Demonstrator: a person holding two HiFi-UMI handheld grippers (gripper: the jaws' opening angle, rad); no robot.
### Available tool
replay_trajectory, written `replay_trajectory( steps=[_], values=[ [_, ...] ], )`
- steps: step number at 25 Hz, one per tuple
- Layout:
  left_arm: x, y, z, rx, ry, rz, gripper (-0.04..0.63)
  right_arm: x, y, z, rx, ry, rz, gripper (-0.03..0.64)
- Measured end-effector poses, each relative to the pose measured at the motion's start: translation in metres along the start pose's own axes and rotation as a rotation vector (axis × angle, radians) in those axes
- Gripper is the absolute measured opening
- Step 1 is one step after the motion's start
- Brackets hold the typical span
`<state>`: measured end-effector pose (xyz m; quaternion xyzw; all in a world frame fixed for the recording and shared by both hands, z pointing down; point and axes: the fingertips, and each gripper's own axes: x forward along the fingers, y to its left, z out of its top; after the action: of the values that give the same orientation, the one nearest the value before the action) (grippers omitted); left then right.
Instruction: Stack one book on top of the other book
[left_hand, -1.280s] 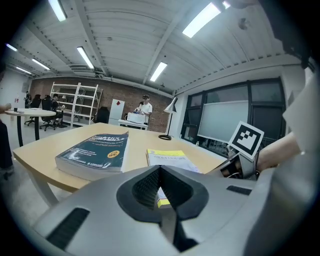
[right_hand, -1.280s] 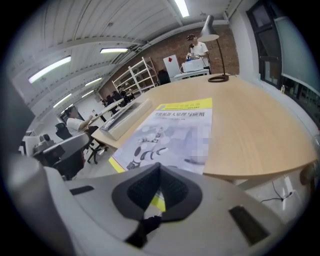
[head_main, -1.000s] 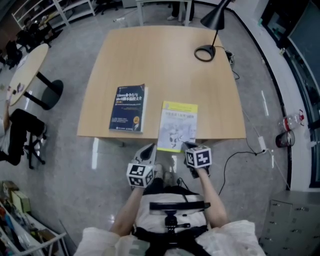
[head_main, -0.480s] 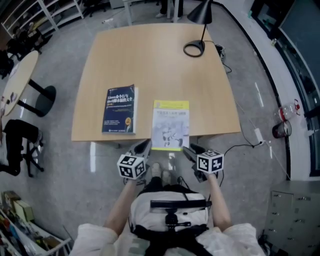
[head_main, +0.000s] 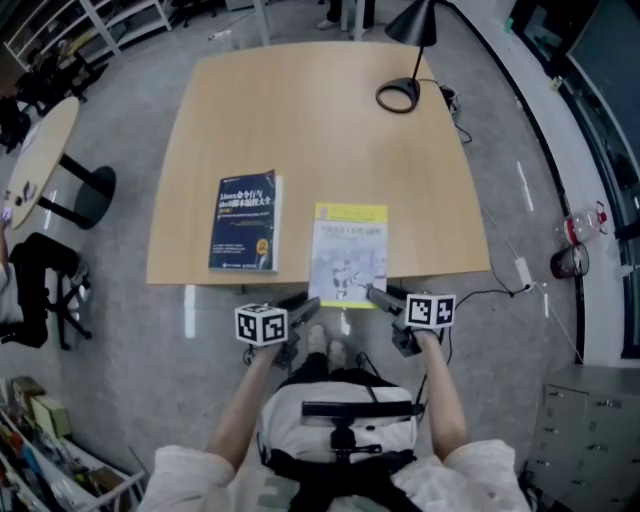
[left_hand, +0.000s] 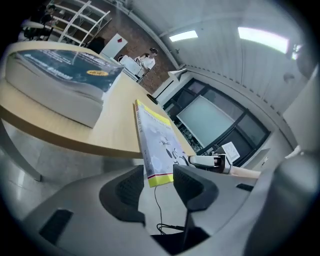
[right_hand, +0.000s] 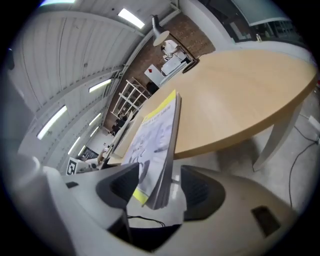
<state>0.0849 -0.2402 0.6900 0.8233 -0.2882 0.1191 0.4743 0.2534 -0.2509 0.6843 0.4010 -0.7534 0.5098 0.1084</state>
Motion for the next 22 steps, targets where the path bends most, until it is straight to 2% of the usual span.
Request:
replay_trajectory(
  steps=[5,9,14,18,22],
  values=[
    [0.015,0.003,-0.001,-0.080,0.060,-0.064,0.166,0.014,0.001,-0.008,0.044,0.034,0.045,0.264],
    [0.024,0.000,0.000,-0.072,0.107,-0.098,0.166,0.018,0.005,-0.012,0.083,0.052,0.108,0.264],
    [0.035,-0.005,0.000,-0.091,0.143,-0.153,0.166,0.031,0.021,-0.024,0.057,0.131,0.185,0.254],
    [0.040,-0.010,-0.003,-0.142,0.167,-0.202,0.164,0.029,0.022,-0.022,0.112,0.111,0.226,0.199],
    [0.039,-0.011,-0.003,-0.154,0.172,-0.197,0.140,0.027,0.024,-0.020,0.086,0.102,0.227,0.172]
  ],
)
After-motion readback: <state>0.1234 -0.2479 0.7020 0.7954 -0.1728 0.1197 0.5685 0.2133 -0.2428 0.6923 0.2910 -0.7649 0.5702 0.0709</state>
